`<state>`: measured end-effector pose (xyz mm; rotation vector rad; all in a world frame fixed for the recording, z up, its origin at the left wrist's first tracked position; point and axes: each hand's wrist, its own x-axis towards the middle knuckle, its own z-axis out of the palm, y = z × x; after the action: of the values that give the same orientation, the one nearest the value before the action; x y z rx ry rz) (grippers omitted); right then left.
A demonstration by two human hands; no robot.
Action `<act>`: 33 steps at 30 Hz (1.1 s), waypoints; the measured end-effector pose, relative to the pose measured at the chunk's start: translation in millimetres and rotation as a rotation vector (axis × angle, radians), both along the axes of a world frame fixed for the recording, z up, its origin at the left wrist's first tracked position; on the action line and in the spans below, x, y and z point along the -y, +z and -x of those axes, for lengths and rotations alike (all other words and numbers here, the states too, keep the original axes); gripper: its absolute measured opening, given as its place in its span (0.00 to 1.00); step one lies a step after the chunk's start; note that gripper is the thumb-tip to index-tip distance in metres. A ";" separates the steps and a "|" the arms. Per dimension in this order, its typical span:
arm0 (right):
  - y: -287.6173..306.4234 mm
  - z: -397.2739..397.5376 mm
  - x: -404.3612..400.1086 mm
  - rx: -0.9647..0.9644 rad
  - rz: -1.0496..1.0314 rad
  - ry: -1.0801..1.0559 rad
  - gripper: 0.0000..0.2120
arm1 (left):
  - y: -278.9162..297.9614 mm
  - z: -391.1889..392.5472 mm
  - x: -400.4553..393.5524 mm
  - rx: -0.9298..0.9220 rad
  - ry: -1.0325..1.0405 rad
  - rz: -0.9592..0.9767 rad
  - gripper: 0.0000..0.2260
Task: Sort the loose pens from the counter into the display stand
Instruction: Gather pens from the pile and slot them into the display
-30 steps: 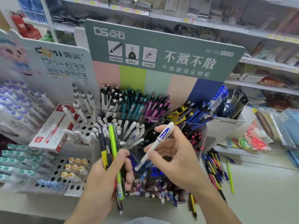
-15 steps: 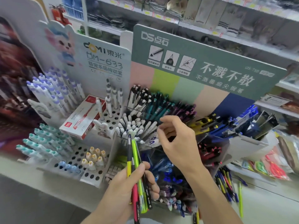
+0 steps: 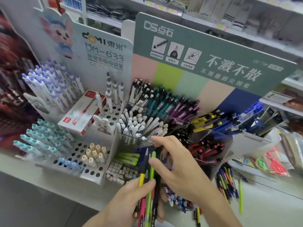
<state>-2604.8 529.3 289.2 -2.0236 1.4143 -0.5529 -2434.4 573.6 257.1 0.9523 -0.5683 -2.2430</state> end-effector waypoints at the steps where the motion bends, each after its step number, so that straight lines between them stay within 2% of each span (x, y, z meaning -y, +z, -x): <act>1: 1.8 0.8 -1.8 -0.019 -0.008 -0.001 0.19 | -1.9 -1.0 -0.6 -0.023 -0.023 -0.007 0.21; 4: 5.6 4.7 -6.3 0.050 -0.028 -0.079 0.11 | -10.8 -3.2 -0.5 -0.047 -0.085 0.005 0.23; 7: 7.1 13.4 -7.6 0.175 -0.047 -0.165 0.06 | -14.5 -1.7 0.6 -0.058 -0.108 0.031 0.23; 10: 13.2 24.8 -7.8 0.327 -0.053 -0.232 0.05 | -19.0 -1.9 -0.6 -0.049 -0.098 0.029 0.27; 13: 26.3 34.5 -8.9 0.579 -0.029 -0.366 0.06 | -26.1 -1.6 -4.9 -0.087 -0.031 -0.024 0.33; 15: 33.2 40.6 -11.8 0.728 0.019 -0.469 0.09 | -29.7 -0.4 -7.2 -0.135 0.042 -0.054 0.31; 17: 37.4 43.9 -16.6 0.783 0.048 -0.531 0.09 | -33.0 0.7 -8.6 -0.149 0.145 -0.049 0.29; 20: 34.2 41.0 -26.3 0.769 -0.036 -0.496 0.11 | -35.0 -0.5 -9.6 -0.172 0.273 -0.039 0.29; 24: 18.0 31.9 -38.0 0.709 -0.166 -0.412 0.11 | -34.1 -2.7 -13.4 -0.130 0.332 -0.043 0.29; 27: -1.2 19.7 -46.0 0.587 -0.326 -0.259 0.14 | -33.3 -4.1 -17.0 0.047 0.390 -0.046 0.26; 30: -20.6 6.0 -53.2 0.360 -0.528 -0.035 0.08 | -33.5 -9.3 -20.3 0.219 0.407 0.004 0.20; 31: -25.3 0.7 -52.2 0.349 -0.535 -0.012 0.08 | -35.2 -12.5 -21.6 0.265 0.399 0.040 0.19; 33: -34.3 -7.1 -44.9 0.437 -0.489 -0.097 0.10 | -38.5 -19.1 -24.7 0.347 0.331 0.108 0.16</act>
<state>-2597.7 574.3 255.0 -1.3570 1.2331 -0.5793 -2415.3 598.4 218.7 1.2880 -0.6233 -1.7503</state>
